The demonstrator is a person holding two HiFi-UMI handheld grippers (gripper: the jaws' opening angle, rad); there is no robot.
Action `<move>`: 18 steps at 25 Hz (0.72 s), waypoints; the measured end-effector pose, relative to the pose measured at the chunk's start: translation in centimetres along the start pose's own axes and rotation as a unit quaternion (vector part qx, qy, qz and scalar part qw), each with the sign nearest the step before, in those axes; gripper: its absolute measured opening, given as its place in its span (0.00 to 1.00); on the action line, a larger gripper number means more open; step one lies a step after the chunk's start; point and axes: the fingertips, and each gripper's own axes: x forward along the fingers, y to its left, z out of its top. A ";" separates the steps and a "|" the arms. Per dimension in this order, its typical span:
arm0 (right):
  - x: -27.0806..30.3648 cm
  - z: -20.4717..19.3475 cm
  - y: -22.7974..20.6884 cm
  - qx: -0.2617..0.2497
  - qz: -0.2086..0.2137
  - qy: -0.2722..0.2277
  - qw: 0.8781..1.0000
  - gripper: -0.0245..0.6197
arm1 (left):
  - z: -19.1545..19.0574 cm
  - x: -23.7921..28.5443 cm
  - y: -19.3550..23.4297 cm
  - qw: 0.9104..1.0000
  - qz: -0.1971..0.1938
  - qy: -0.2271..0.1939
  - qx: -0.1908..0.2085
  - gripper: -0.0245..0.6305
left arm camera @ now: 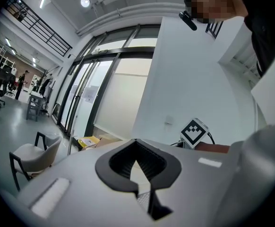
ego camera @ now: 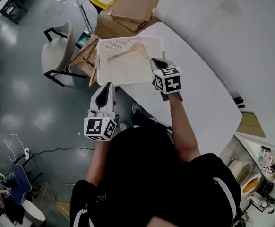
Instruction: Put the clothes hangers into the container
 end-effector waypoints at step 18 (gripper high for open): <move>-8.3 -3.6 4.2 0.031 -0.035 -0.063 0.997 0.06 | -1.5 -6.6 -4.7 0.999 -0.045 -0.001 0.000 0.04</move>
